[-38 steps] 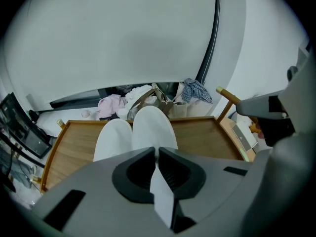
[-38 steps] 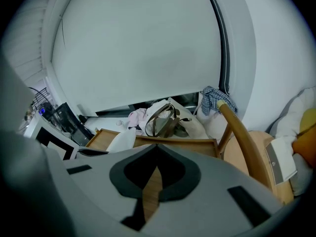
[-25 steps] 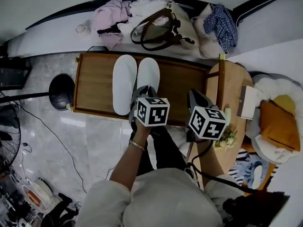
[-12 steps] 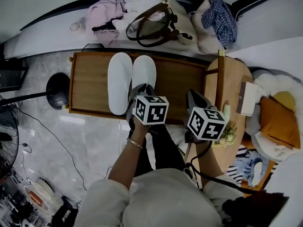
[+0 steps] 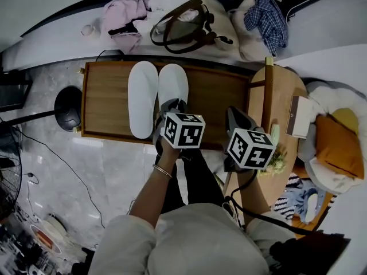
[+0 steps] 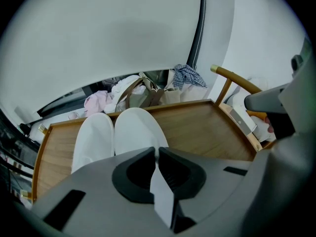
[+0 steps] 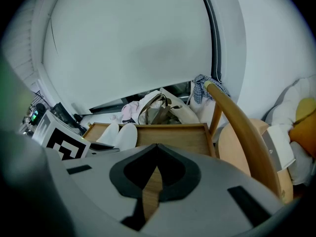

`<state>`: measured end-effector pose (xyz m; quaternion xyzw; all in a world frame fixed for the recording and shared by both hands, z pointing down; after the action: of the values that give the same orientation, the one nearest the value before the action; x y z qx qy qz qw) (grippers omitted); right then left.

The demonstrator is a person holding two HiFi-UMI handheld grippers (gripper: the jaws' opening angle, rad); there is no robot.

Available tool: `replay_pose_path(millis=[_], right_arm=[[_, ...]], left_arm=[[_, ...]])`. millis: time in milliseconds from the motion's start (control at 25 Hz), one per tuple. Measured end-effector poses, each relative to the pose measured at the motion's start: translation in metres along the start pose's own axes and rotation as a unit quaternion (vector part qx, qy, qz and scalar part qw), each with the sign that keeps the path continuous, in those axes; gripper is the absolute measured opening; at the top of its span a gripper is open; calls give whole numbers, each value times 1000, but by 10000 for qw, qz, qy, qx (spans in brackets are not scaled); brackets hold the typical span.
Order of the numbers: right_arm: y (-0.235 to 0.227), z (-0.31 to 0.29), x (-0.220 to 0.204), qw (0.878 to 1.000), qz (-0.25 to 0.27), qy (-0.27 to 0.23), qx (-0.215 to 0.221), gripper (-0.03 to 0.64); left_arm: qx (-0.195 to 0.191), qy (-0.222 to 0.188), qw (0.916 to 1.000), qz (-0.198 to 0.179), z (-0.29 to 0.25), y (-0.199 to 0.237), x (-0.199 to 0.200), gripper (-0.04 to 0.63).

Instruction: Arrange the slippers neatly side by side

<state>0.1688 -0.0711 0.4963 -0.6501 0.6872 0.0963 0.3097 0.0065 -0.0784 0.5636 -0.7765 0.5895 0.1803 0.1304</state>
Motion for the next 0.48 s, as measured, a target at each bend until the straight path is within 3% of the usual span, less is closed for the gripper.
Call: replay_pose_path(millis=[480], right_arm=[[6,-6,-6,10000,-7,57,56,34]], left_arm=[[-73,88,9994,-335,1,2,-6,31]])
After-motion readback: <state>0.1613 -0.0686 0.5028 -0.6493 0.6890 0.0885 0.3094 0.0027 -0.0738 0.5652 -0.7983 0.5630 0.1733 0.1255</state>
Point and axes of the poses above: the fingertips, and each gripper's own axes: z backward along the fingers, y to its left, x out of its top, the point moved 3 cm from there along z, backward along the fingers, and after that the axes turned 1 degree about y, right-handed, at the moved point
